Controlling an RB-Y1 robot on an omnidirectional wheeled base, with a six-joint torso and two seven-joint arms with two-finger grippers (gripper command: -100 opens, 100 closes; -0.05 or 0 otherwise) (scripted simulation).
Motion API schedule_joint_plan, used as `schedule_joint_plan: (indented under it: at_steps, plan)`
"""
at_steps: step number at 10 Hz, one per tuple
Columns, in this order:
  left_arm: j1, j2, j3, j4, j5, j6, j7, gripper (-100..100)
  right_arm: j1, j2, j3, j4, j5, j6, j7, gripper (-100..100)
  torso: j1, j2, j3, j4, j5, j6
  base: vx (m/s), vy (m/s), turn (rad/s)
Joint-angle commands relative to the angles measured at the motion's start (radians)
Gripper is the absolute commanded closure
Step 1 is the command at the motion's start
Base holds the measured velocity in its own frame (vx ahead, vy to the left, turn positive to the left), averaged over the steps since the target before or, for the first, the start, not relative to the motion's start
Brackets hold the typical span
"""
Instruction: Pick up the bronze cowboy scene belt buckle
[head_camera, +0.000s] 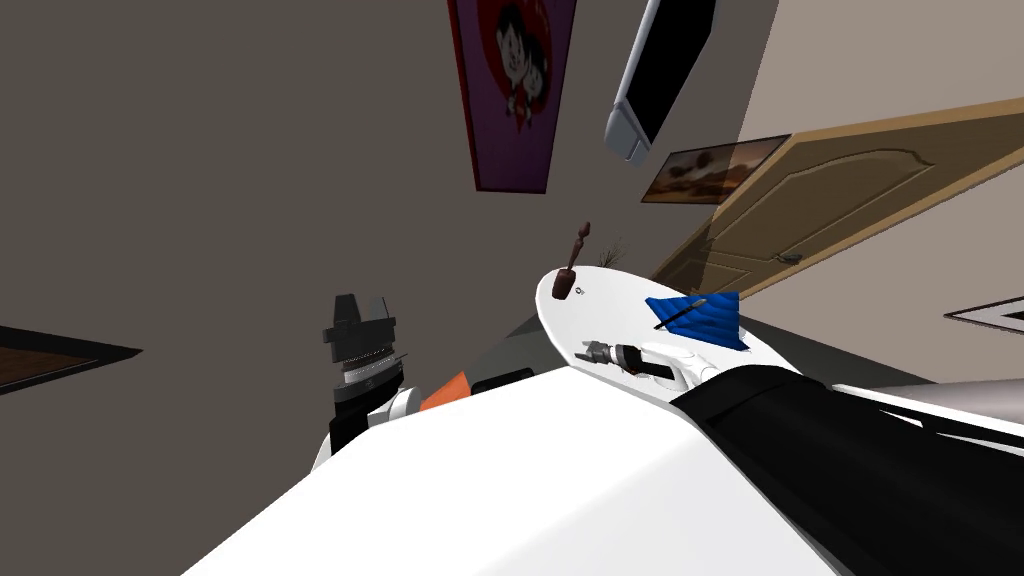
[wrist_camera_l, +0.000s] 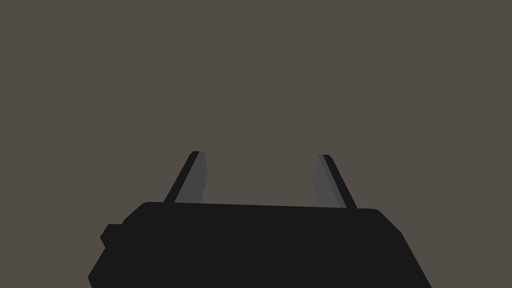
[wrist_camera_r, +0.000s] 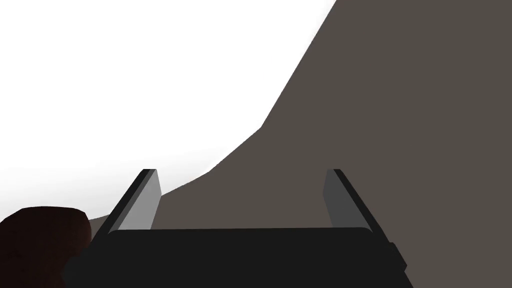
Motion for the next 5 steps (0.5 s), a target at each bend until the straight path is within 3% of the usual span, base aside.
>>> schedule_joint_plan:
  at_steps: [1,2,4,5]
  plan:
    - [0.000,0.000,0.000,0.000,0.000,0.000,0.000,0,0.015,-0.050,0.013,0.035,0.021,-0.005,0.010,-100,0.000,0.000,0.000,0.000,0.000,0.000,-0.002,-0.035,0.191]
    - [0.000,0.000,0.000,0.000,0.000,0.000,0.000,0,0.015,-0.053,0.013,0.035,0.021,-0.005,0.010,-100,-0.001,0.000,0.000,0.000,0.000,0.000,-0.004,-0.036,0.059]
    - [0.000,0.000,0.000,0.000,0.000,0.000,0.000,0,0.016,-0.113,0.040,0.084,0.052,-0.010,0.015,-100,-0.001,0.001,0.000,0.000,0.000,0.000,-0.011,-0.039,0.120]
    - [0.000,0.000,0.000,0.000,0.000,0.000,0.000,0,0.016,-0.113,0.040,0.084,0.052,-0.010,0.015,-100,-0.001,0.001,0.001,0.000,0.000,0.000,-0.013,-0.038,0.045]
